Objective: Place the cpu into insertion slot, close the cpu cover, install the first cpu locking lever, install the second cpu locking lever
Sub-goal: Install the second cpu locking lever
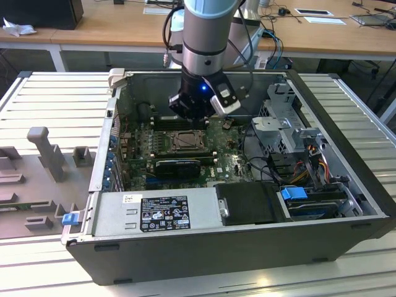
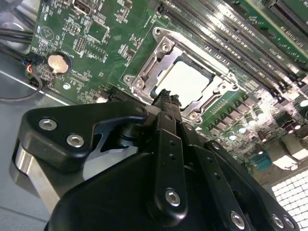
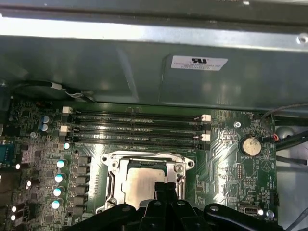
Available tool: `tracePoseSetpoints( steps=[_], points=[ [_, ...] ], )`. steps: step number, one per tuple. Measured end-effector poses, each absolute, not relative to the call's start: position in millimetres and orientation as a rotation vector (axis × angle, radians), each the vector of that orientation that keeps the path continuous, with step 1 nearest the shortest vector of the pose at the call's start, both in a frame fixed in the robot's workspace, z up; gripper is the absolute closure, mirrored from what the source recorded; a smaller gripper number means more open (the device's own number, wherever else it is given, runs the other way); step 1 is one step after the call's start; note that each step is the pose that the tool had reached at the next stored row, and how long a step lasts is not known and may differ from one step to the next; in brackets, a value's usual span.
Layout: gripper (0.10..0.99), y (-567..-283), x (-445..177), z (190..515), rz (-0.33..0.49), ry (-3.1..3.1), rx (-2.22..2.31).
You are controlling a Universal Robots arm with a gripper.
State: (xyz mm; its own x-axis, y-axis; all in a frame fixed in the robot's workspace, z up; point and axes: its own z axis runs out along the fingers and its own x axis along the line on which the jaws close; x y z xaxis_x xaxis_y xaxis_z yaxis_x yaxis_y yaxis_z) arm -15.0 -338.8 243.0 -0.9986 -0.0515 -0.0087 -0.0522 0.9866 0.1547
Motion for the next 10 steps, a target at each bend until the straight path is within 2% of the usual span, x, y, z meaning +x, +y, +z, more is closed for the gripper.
tracePoseSetpoints(
  steps=[10],
  points=[
    [0.980,-346.1,-15.0,245.2,0.244,3.126,-0.081]
  ],
)
